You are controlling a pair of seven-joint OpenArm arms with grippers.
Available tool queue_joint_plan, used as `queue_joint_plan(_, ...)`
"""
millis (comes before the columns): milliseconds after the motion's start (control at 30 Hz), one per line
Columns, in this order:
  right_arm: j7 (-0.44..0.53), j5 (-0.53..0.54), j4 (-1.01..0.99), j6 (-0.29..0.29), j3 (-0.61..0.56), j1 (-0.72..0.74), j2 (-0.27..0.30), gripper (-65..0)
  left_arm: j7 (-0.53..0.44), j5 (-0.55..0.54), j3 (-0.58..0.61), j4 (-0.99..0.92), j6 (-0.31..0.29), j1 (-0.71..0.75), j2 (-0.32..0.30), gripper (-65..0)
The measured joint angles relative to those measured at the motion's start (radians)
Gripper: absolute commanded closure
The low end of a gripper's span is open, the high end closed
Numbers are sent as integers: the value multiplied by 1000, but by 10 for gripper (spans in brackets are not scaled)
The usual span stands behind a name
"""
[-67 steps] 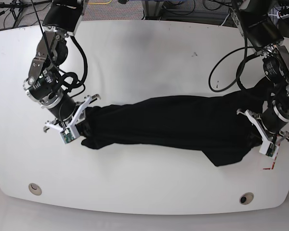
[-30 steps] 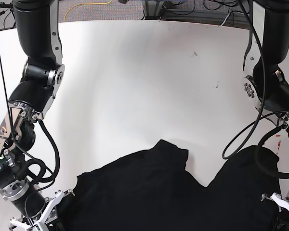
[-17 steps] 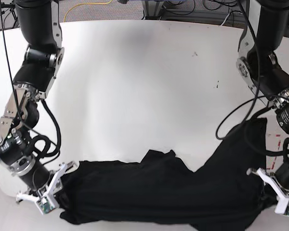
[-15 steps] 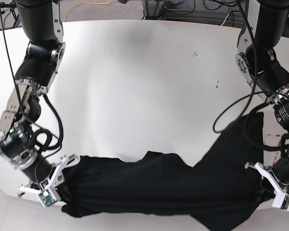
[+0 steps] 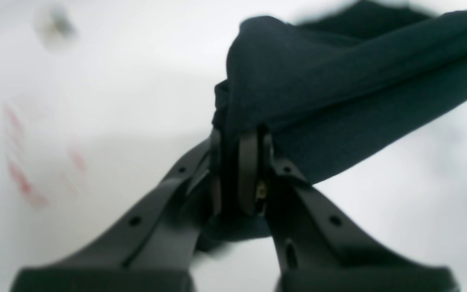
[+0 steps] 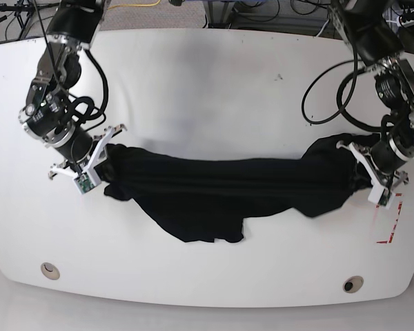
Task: Fold the T-shirt properly
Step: 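Lay the shirt flat with both grippers, printed side up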
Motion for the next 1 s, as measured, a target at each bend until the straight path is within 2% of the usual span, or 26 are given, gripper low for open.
queue_joint_plan(233, 45, -16, -5, 0, 22, -197, -49, 0, 2, -29, -34, -1, 4, 211, -3, -10)
queue_joint_plan(367, 71, -17, -5, 1, 22, -280, -56, 0, 5, -24, -38, -2, 6, 303, -4, -10)
queue_joint_plan(867, 70, -35, -6, 1, 21, -351, -84, -2, -8, -19, -40, -2, 9, 428, -11, -14)
queue_joint_plan(967, 69, -35, -6, 0, 21, -351, -84, -27, -8, -18, -40, -2, 9, 437, -11, -53)
queue_joint_plan(1000, 70, -35, -6, -1, 21, -356, -84, -60, -8, -19, -40, -2, 9, 438, -11, -86)
